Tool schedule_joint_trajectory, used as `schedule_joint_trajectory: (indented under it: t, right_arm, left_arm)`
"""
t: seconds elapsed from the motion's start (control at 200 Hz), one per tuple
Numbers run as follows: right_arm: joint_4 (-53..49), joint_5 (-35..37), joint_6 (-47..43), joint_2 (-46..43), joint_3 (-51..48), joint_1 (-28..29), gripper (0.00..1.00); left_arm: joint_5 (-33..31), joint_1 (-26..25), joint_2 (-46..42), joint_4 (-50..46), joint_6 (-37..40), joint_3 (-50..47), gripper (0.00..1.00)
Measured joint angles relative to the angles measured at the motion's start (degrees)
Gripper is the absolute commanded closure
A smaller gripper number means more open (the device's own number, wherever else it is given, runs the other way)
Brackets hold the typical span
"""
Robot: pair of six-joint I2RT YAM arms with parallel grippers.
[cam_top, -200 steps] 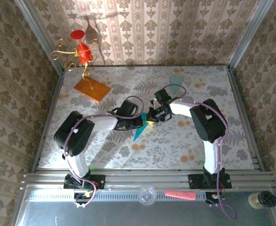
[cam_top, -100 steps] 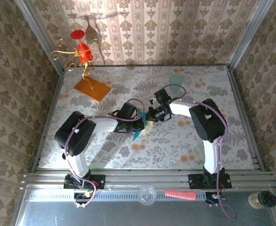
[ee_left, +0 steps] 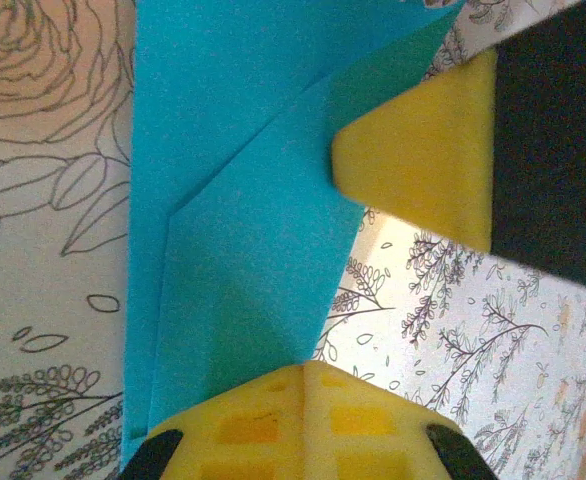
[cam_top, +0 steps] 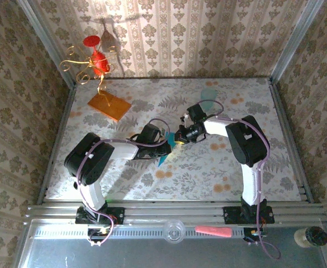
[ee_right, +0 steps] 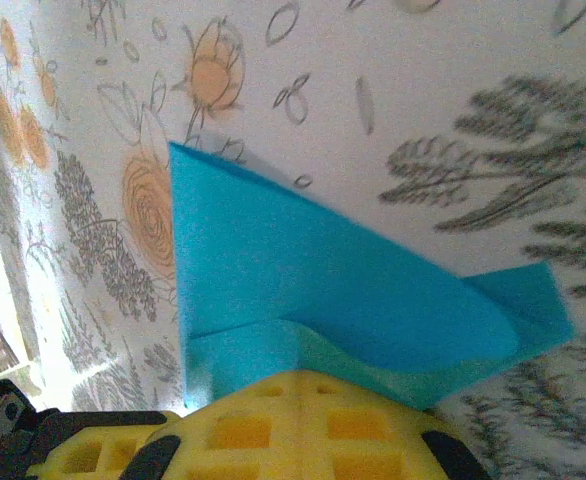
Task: Fold a paper plane with a square sheet of paper (pick it up from the middle)
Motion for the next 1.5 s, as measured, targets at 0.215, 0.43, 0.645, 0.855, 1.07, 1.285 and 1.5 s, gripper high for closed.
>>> schedule_joint_trajectory:
  t: [0.215, 0.43, 0.645, 0.855, 1.07, 1.285, 1.5]
  right_arm:
    - [-0.7, 1.0, 0.0, 1.6, 2.9, -2.7, 0.95]
    - [-1.4, 1.4, -0.1, 2.4, 4.3, -3.6, 0.95]
    - [-1.4, 1.5, -0.2, 2.6, 4.6, -4.0, 0.95]
    - [-0.2, 3.4, -0.4, 2.6, 5.1, -5.3, 0.95]
    - [0.9, 5.5, -0.7, 2.3, 5.3, -6.0, 0.94]
    - [1.7, 10.3, -0.4, -7.4, -0.5, -4.5, 0.9]
    - [5.3, 8.9, 1.6, -12.9, -5.7, -1.8, 0.95]
  left_arm:
    - [0.0, -0.1, -0.2, 3.0, -0.7, -1.6, 1.0]
    - [0.0, -0.1, -0.2, 3.9, -0.7, -1.9, 1.0]
    - [0.0, -0.1, -0.2, 4.0, -0.7, -2.0, 1.0]
    - [0.5, -0.1, -0.3, 3.9, -0.7, -2.1, 1.0]
    - [1.3, -0.4, -0.4, 3.3, -0.7, -2.1, 1.0]
    - [1.5, -0.4, -0.4, 2.1, -0.7, -1.6, 1.0]
    - [1.5, -0.4, -0.4, 0.8, -0.7, -0.9, 1.0]
